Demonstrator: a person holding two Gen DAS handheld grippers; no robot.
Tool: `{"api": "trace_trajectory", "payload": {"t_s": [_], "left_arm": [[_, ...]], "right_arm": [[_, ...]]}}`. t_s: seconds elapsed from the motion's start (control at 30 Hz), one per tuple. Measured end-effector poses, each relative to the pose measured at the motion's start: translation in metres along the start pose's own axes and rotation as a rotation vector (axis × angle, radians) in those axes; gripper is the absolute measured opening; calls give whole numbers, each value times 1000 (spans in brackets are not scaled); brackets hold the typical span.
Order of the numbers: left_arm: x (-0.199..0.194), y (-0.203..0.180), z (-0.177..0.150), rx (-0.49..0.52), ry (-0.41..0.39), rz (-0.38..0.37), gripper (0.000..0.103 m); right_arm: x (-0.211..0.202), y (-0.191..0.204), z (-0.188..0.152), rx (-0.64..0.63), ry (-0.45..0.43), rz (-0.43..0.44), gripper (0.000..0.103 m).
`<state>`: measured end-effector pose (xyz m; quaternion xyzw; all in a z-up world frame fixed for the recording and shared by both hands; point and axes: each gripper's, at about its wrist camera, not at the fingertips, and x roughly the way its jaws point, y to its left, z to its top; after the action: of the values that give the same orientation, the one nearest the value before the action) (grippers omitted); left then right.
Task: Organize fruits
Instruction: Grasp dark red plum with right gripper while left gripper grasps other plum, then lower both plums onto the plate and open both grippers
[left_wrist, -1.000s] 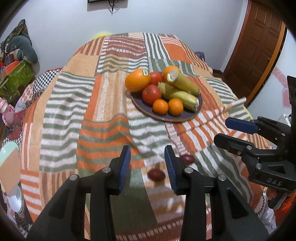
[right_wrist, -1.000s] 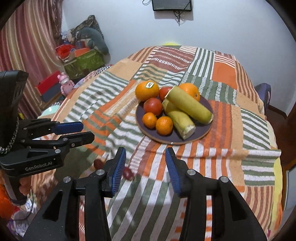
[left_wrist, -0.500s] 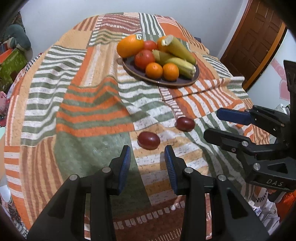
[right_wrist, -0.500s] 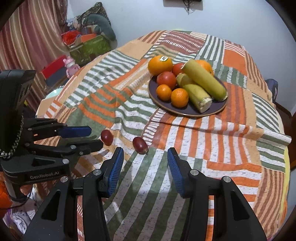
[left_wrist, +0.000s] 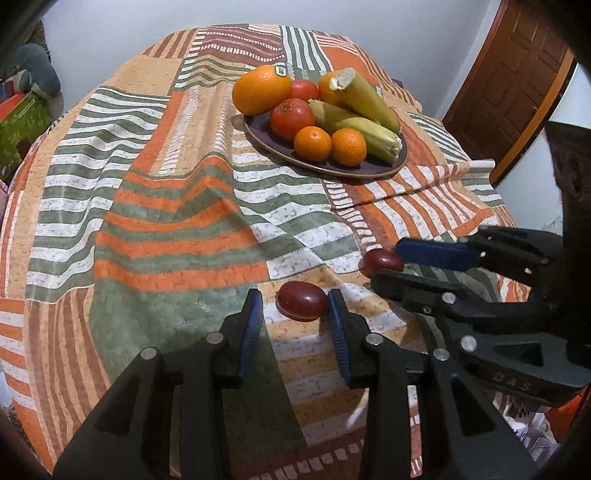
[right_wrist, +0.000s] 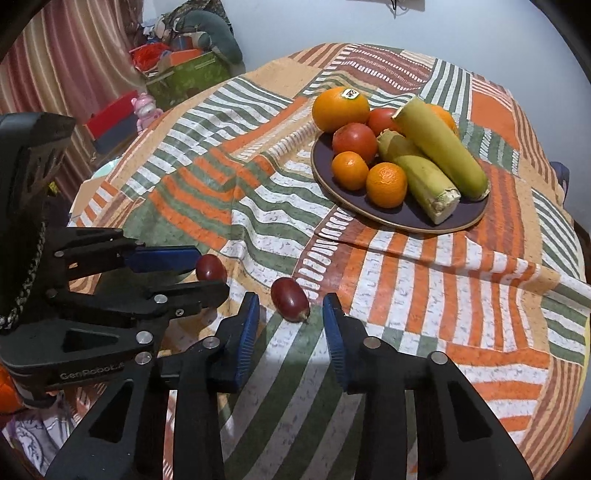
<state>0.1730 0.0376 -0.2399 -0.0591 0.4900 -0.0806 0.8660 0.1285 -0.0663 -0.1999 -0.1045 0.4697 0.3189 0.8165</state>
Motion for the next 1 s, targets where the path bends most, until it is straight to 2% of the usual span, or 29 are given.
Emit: {"api": "trace_trajectory", "payload": {"t_s": [0.07,0.2,0.57,1.0], "left_arm": [[0,1,1,0,-2,-10,28],[0,-2,1,13,-5,-12,27],[-15,-3,8,2,-32,2,27],[-31,-24,49,32,-122,-20,27]], "right_arm": [[4,-1,1,8,15,22,23],[3,-2,0,2,15,29,19],[-23,-14,0,33,-50,18,19],[-50,-48,12,89,-142,-48,19]]}}
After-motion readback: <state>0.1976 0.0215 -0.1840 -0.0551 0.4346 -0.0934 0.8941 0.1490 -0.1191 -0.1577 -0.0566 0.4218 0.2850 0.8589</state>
